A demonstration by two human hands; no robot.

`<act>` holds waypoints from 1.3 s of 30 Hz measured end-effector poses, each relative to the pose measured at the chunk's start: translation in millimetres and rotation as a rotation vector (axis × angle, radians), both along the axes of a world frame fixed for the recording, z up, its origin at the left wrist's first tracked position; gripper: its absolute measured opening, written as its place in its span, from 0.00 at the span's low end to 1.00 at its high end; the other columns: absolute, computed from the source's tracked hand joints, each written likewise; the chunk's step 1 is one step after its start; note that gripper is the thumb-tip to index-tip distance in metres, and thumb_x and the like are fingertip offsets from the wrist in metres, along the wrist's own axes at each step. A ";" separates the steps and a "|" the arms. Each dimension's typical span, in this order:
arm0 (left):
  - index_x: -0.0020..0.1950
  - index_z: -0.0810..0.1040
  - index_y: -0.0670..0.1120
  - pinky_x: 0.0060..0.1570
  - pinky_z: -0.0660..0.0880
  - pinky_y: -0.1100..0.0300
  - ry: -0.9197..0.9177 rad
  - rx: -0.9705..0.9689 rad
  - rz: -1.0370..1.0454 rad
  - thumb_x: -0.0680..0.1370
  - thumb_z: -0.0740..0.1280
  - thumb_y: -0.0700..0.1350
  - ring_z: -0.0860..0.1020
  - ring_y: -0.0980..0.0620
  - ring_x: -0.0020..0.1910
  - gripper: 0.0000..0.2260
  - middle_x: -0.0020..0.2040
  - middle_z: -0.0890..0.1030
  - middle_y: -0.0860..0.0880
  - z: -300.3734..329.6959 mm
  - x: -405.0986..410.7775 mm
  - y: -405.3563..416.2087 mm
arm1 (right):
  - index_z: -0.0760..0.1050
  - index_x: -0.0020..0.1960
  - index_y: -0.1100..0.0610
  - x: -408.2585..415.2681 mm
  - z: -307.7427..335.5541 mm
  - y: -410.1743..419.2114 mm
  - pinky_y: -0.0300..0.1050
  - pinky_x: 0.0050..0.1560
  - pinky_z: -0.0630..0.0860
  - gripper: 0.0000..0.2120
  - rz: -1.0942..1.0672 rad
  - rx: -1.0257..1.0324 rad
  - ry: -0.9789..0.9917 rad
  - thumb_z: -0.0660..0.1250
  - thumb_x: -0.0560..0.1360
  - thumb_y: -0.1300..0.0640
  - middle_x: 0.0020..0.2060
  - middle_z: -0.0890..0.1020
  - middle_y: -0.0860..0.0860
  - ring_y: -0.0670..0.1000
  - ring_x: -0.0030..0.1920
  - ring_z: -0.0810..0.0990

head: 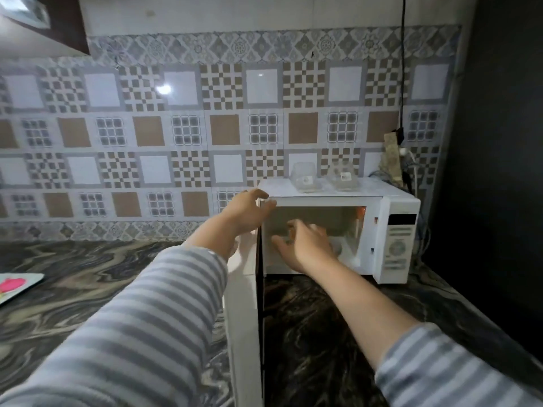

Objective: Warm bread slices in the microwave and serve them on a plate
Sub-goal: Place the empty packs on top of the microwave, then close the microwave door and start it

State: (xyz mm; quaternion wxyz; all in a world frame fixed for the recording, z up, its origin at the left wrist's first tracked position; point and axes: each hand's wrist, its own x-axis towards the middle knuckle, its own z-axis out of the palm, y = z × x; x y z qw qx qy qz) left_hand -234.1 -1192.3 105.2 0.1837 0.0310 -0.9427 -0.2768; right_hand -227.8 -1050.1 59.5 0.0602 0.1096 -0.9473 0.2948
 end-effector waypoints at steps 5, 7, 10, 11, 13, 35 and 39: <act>0.70 0.71 0.50 0.60 0.67 0.56 -0.023 0.013 -0.030 0.82 0.56 0.54 0.73 0.47 0.65 0.18 0.69 0.74 0.48 -14.9 36.0 -31.6 | 0.63 0.72 0.47 65.8 4.9 -14.7 0.54 0.65 0.69 0.24 0.106 -0.063 0.075 0.56 0.78 0.39 0.69 0.67 0.52 0.56 0.68 0.67; 0.70 0.72 0.51 0.59 0.67 0.57 -0.039 0.042 -0.049 0.83 0.55 0.54 0.72 0.48 0.66 0.18 0.69 0.74 0.49 -25.2 42.2 -39.5 | 0.63 0.71 0.47 80.7 4.9 -17.9 0.55 0.65 0.69 0.24 0.125 -0.051 0.105 0.55 0.79 0.39 0.69 0.68 0.52 0.56 0.67 0.68; 0.69 0.73 0.54 0.60 0.68 0.56 -0.073 0.133 -0.062 0.83 0.54 0.55 0.74 0.51 0.61 0.18 0.63 0.77 0.51 -37.5 47.6 -44.1 | 0.65 0.70 0.46 97.0 3.1 -19.5 0.55 0.67 0.67 0.22 0.146 -0.027 0.170 0.55 0.79 0.40 0.68 0.68 0.52 0.56 0.67 0.68; 0.68 0.74 0.55 0.58 0.69 0.56 -0.074 0.151 -0.067 0.82 0.54 0.56 0.75 0.52 0.58 0.18 0.60 0.78 0.51 -40.3 49.7 -42.8 | 0.66 0.69 0.45 99.8 1.6 -18.9 0.56 0.67 0.66 0.21 0.148 -0.024 0.184 0.55 0.79 0.40 0.67 0.69 0.52 0.56 0.67 0.68; 0.68 0.74 0.55 0.52 0.69 0.58 -0.059 0.171 -0.078 0.82 0.54 0.58 0.75 0.52 0.57 0.18 0.61 0.78 0.52 -44.5 51.8 -38.9 | 0.70 0.66 0.44 102.1 -2.0 -17.9 0.56 0.67 0.66 0.18 0.144 -0.012 0.198 0.55 0.79 0.41 0.66 0.70 0.52 0.56 0.66 0.68; 0.72 0.67 0.59 0.67 0.65 0.43 0.171 0.097 0.096 0.82 0.48 0.60 0.64 0.46 0.72 0.21 0.75 0.63 0.48 -88.1 -38.3 116.3 | 0.67 0.69 0.39 -17.2 -32.9 140.0 0.61 0.72 0.57 0.20 -0.059 -0.037 0.279 0.48 0.80 0.41 0.71 0.69 0.54 0.58 0.74 0.60; 0.75 0.60 0.60 0.70 0.61 0.42 0.192 0.090 0.157 0.82 0.47 0.60 0.61 0.46 0.74 0.22 0.78 0.56 0.49 -99.8 -67.7 150.8 | 0.63 0.71 0.36 -66.5 -28.2 176.3 0.61 0.75 0.46 0.20 -0.033 -0.002 0.225 0.46 0.81 0.41 0.77 0.58 0.54 0.58 0.77 0.48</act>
